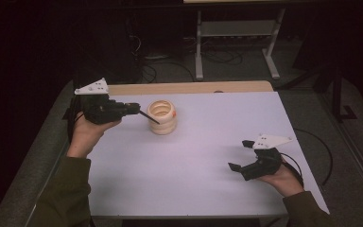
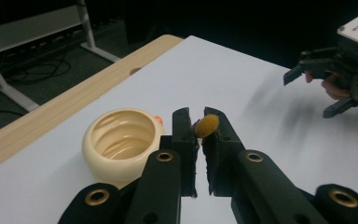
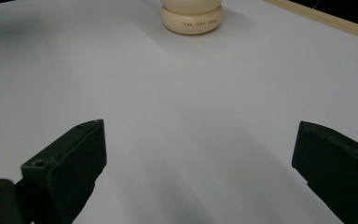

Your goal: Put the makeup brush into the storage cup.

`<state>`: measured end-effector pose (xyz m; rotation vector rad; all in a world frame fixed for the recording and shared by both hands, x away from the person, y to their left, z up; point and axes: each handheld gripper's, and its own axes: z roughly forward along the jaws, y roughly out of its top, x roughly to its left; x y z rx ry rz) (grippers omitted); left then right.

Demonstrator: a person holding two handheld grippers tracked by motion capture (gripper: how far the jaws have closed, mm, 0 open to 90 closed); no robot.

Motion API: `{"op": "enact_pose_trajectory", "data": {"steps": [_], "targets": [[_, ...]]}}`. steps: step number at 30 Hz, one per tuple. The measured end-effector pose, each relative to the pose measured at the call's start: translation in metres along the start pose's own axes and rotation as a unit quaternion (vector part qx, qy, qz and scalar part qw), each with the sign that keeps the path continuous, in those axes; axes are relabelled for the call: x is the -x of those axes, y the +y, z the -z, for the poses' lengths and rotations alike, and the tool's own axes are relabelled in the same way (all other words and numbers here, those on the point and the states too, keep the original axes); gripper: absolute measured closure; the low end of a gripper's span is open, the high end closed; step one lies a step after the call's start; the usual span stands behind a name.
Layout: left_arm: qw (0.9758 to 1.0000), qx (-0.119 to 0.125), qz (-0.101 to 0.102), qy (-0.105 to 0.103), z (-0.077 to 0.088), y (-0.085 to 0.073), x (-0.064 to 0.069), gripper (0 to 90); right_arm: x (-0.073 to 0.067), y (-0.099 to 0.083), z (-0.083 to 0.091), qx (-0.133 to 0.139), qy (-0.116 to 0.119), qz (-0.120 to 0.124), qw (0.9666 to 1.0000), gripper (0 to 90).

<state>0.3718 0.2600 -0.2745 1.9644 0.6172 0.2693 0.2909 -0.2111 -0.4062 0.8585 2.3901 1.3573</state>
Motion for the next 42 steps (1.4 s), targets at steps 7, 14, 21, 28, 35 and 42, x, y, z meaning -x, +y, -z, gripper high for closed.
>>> {"op": "enact_pose_trajectory", "data": {"steps": [7,14,21,28,35,42], "targets": [[0.9999,0.007,0.004,0.013,0.000,0.005,-0.009,83.4,0.000,0.000,0.000,0.002,-0.001,-0.001,1.0000,2.5],[0.9996,0.007,0.006,0.028,-0.002,0.009,-0.018,83.4,0.000,0.000,0.001,0.003,-0.002,-0.003,1.0000,2.5],[0.9992,0.006,0.010,0.037,-0.008,0.009,-0.027,83.4,0.001,0.000,0.001,0.004,-0.002,-0.002,1.0000,2.5],[0.9986,0.001,0.015,0.051,-0.017,0.006,-0.034,83.4,0.000,0.000,0.001,0.003,-0.002,-0.003,1.0000,2.5],[0.9980,-0.012,0.025,0.056,-0.027,0.002,-0.041,83.4,0.001,-0.001,0.002,0.005,-0.001,-0.003,1.0000,2.5],[0.9975,-0.026,0.033,0.056,-0.035,-0.001,-0.046,83.3,0.001,-0.001,0.002,0.005,-0.001,-0.003,1.0000,2.5]]}}
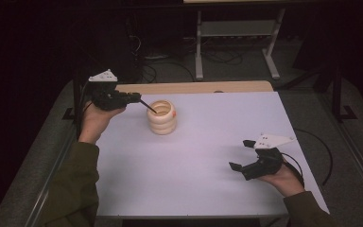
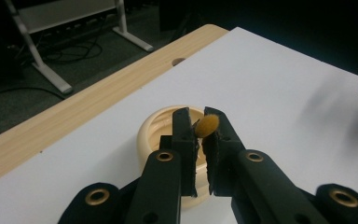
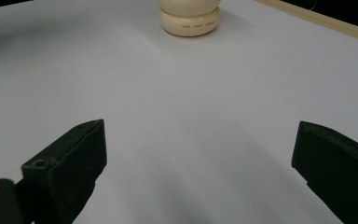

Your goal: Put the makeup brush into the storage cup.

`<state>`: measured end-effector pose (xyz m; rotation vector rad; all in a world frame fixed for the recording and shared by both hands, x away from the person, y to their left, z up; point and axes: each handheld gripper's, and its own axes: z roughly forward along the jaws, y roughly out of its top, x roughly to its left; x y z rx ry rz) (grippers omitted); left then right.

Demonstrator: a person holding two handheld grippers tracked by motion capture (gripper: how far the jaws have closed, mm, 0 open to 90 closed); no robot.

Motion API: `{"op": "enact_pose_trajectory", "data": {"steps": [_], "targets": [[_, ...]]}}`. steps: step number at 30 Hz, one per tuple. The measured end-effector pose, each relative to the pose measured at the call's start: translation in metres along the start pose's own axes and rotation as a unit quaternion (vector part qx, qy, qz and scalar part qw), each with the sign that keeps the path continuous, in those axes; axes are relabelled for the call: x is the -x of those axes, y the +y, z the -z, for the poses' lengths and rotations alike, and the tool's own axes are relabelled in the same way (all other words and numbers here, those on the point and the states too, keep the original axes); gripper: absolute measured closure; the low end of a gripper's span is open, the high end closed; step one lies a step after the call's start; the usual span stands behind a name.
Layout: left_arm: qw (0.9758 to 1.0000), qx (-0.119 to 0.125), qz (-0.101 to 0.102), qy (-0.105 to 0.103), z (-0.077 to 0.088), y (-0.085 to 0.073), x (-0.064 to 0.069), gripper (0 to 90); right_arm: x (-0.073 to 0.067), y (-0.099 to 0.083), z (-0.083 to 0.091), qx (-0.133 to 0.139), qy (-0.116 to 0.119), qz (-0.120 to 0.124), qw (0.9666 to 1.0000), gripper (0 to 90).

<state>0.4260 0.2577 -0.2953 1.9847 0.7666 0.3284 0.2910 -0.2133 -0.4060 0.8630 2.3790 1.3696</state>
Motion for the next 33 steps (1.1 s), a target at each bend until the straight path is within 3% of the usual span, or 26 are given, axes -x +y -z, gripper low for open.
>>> {"op": "enact_pose_trajectory", "data": {"steps": [25,33], "targets": [[0.9994,-0.028,0.019,-0.002,-0.025,-0.013,-0.008,83.1,0.000,0.000,0.000,0.000,-0.001,-0.001,1.0000,3.2],[0.9993,-0.035,0.015,-0.005,-0.027,-0.014,-0.009,82.7,0.000,0.000,0.001,-0.001,0.000,-0.004,1.0000,3.2]]}}
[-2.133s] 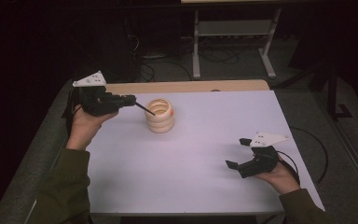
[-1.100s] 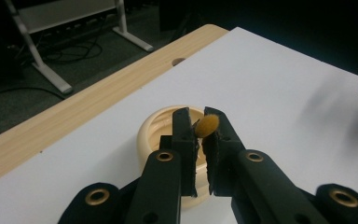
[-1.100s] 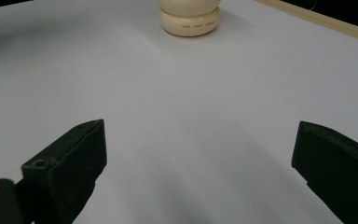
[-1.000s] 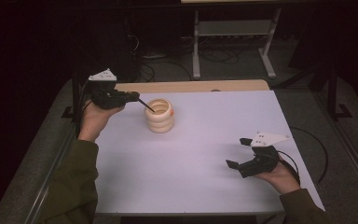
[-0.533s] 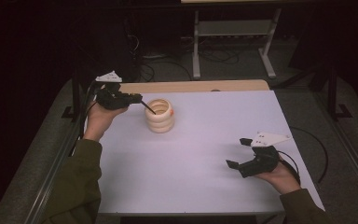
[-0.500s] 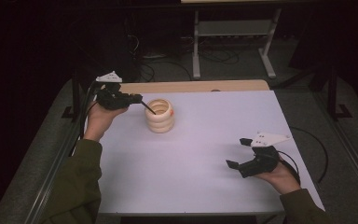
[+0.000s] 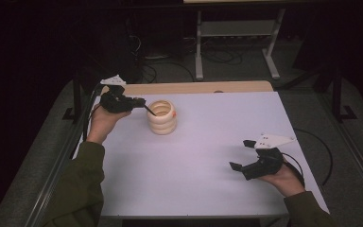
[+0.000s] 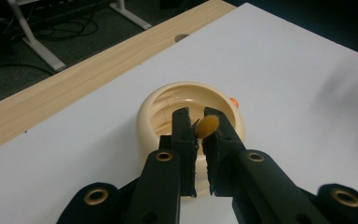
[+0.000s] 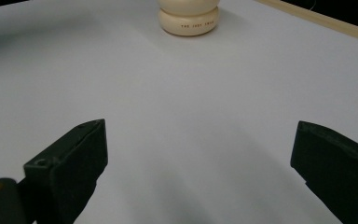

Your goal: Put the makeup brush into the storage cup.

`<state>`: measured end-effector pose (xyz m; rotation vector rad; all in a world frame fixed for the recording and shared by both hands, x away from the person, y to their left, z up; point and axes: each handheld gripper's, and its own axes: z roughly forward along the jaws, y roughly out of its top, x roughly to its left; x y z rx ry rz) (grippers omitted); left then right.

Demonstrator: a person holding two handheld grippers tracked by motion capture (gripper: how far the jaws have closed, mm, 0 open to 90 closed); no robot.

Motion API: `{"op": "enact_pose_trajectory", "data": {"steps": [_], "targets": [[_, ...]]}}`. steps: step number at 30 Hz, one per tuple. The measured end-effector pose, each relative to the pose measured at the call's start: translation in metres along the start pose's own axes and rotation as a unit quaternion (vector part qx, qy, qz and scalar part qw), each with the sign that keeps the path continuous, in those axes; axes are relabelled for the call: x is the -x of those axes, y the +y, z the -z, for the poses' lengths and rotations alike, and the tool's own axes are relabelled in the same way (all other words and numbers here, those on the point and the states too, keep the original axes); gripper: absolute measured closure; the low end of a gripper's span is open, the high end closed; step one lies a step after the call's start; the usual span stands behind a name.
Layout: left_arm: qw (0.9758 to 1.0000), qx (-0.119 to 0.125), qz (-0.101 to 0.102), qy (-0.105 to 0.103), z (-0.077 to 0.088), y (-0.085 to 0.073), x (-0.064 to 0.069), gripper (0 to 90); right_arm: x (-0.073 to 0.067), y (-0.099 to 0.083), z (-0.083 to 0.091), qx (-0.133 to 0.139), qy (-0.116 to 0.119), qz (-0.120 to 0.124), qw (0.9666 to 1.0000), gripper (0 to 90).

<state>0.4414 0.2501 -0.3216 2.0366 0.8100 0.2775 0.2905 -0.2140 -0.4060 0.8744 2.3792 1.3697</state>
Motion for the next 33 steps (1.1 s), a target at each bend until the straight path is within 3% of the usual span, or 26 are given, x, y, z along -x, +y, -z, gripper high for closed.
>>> {"op": "enact_pose_trajectory", "data": {"steps": [3,9,16,23,27,33], "targets": [[0.9999,0.004,0.009,-0.006,-0.0007,-0.0004,-0.0003,79.8,0.0000,0.0000,0.0000,0.000,0.000,0.000,1.0000,3.2],[1.0000,0.003,0.007,0.000,-0.0012,-0.0006,-0.0008,69.5,0.0000,0.0000,0.0000,0.000,0.000,0.000,1.0000,3.2],[0.9999,0.014,0.005,0.007,-0.0010,-0.0006,-0.0003,46.3,-0.0001,0.0000,0.0000,0.000,0.001,0.000,1.0000,3.3],[0.9993,0.012,-0.012,0.034,-0.0007,-0.0010,0.0019,19.4,0.0003,0.0001,0.0002,0.001,0.000,0.002,1.0000,3.3],[0.9990,0.020,-0.010,0.039,0.0008,-0.0032,0.0023,7.8,0.0005,0.0002,0.0003,0.001,0.000,0.002,1.0000,3.3],[0.9988,0.025,-0.008,0.042,0.0036,-0.0075,0.0026,2.4,0.0010,0.0005,0.0004,0.005,0.001,0.002,1.0000,3.3]]}}
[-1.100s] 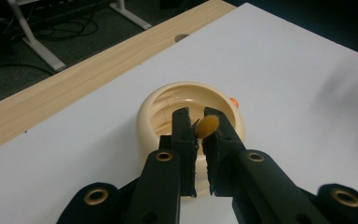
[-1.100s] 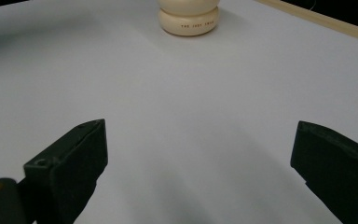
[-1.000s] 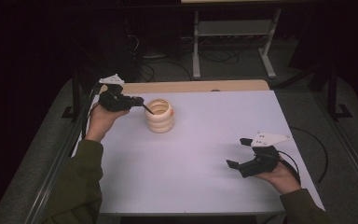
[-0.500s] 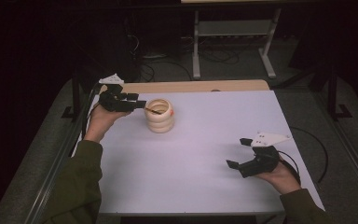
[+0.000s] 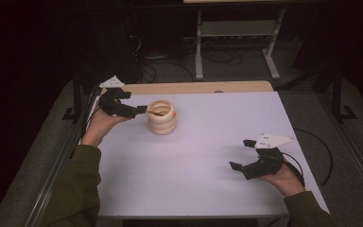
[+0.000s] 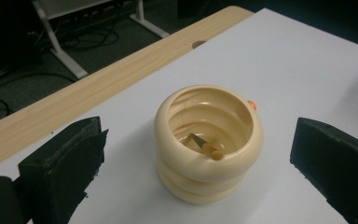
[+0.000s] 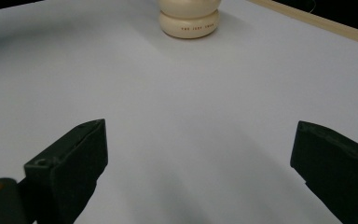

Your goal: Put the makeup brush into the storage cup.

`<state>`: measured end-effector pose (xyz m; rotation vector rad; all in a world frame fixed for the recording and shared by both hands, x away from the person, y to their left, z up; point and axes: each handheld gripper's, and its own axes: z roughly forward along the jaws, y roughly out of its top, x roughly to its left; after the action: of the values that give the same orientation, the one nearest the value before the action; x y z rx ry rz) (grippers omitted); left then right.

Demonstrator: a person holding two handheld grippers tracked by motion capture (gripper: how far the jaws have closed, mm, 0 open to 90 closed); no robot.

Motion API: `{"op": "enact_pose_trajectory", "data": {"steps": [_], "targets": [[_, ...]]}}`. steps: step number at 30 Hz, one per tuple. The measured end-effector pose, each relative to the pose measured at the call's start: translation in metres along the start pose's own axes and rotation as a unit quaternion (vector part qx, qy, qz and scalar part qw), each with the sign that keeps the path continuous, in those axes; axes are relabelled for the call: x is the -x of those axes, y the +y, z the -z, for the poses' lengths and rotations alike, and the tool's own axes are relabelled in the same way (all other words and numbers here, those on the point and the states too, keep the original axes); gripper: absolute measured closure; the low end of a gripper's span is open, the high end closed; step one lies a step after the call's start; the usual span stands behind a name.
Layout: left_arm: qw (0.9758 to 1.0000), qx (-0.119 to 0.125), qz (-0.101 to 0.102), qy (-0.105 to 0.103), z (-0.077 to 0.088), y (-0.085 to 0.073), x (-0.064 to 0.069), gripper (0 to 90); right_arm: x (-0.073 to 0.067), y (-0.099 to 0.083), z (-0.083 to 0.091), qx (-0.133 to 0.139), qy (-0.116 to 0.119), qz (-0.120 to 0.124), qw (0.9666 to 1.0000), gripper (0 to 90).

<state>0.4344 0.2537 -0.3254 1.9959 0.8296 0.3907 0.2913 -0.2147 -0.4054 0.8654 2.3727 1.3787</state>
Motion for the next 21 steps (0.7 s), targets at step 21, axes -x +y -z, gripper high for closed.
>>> {"op": "enact_pose_trajectory", "data": {"steps": [21], "targets": [[0.9999,-0.003,0.014,0.002,0.015,-0.026,0.014,2.5,0.001,0.001,-0.003,0.003,-0.001,0.001,1.0000,3.3]]}}
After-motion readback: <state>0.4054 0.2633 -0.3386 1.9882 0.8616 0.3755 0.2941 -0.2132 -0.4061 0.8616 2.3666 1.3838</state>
